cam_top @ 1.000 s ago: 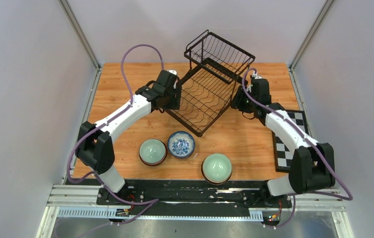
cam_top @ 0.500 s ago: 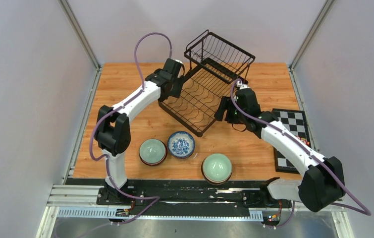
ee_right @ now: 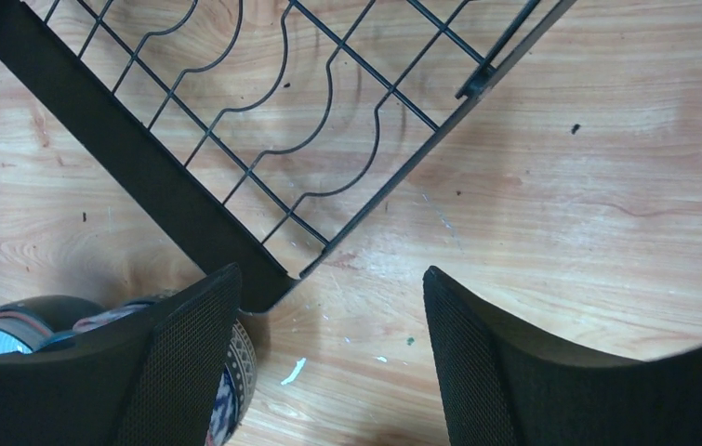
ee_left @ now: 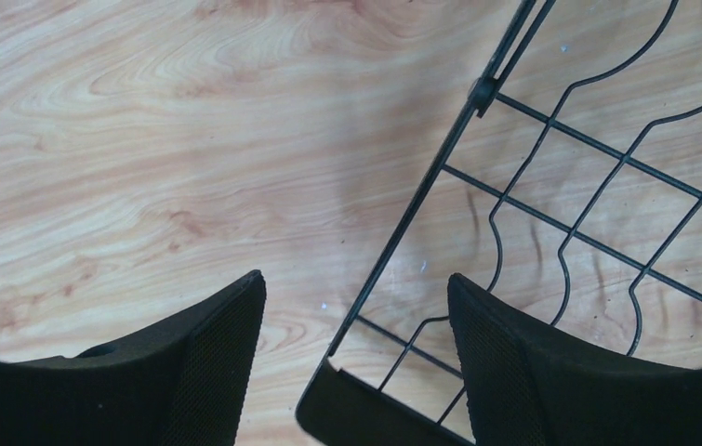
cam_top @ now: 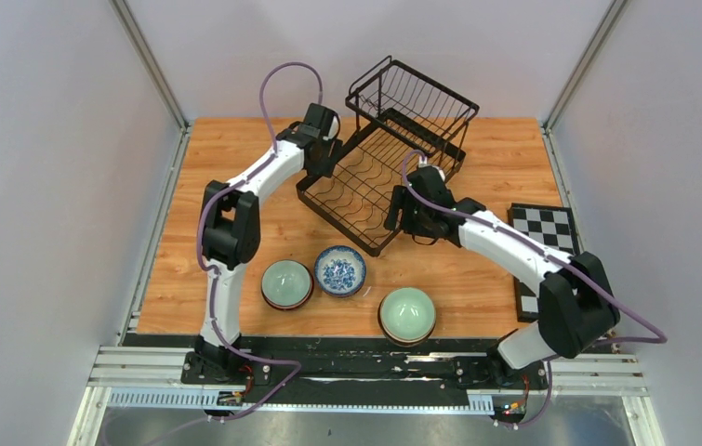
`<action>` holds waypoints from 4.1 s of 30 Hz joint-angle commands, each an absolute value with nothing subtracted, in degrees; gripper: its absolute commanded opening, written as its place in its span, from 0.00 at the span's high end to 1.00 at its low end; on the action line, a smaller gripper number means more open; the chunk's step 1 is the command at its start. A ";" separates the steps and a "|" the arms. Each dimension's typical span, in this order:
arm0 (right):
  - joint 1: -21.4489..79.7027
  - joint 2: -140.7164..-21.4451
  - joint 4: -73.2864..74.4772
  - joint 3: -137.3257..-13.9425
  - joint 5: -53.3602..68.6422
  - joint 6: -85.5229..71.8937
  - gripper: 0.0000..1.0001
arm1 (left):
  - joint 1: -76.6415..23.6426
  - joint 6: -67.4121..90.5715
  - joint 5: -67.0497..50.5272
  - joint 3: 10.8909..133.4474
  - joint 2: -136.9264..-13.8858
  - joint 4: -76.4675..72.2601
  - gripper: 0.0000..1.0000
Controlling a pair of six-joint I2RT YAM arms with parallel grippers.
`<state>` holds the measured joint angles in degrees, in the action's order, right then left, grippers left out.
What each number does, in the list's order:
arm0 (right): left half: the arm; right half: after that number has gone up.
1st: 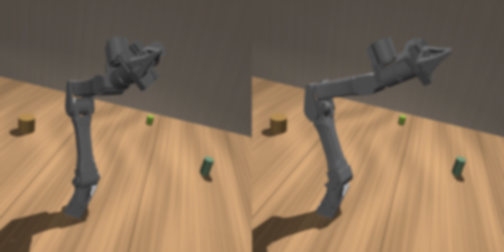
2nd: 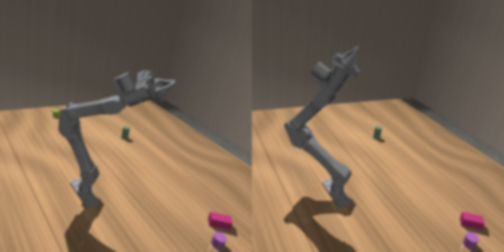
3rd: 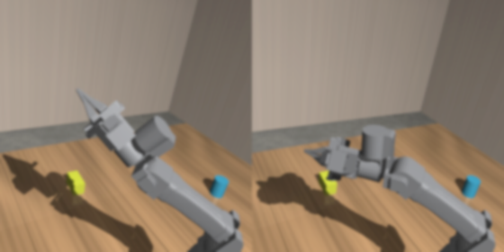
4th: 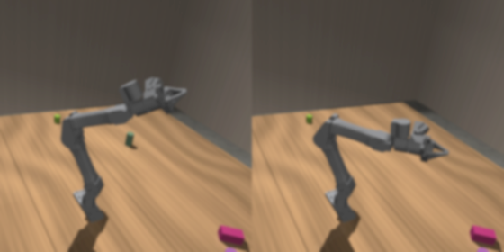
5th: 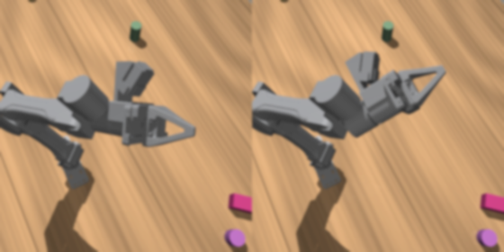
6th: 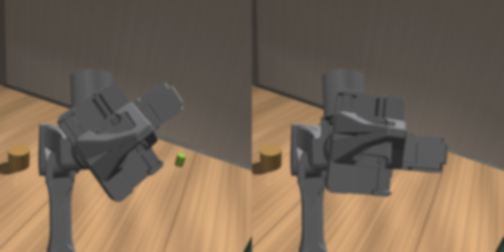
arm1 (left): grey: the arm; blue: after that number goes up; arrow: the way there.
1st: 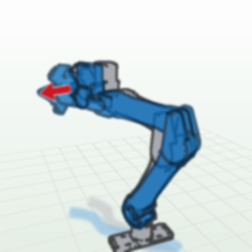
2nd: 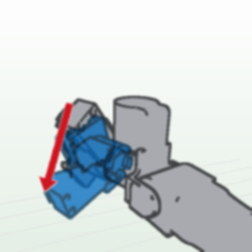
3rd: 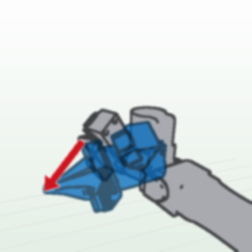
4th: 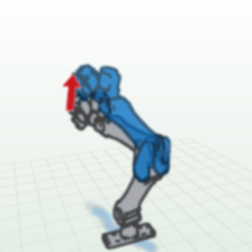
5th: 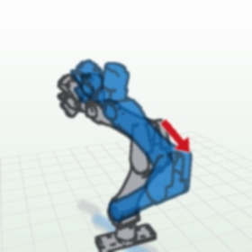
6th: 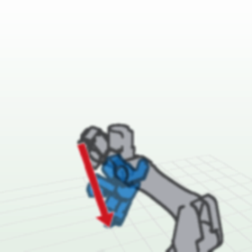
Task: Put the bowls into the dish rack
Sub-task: Adjust the dish rack at the center of the board, then pick up the bowl from the center of the board.
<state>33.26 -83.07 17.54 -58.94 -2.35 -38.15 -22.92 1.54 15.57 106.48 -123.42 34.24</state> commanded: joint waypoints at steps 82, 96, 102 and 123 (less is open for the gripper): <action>25.41 -78.10 29.96 -62.26 -2.75 -19.37 0.50 | -24.52 26.64 11.08 63.47 -90.48 21.67 0.39; 34.02 -59.86 44.01 -54.50 2.58 -22.32 0.49 | -25.07 22.75 2.08 61.32 -71.20 31.07 0.29; 39.59 -56.88 48.72 -53.28 1.16 -25.63 0.52 | -26.13 19.44 -4.96 60.80 -63.04 36.70 0.29; 50.58 -60.71 51.31 -46.66 -6.81 -33.50 0.56 | -28.04 13.30 -16.72 48.14 -48.46 34.71 0.30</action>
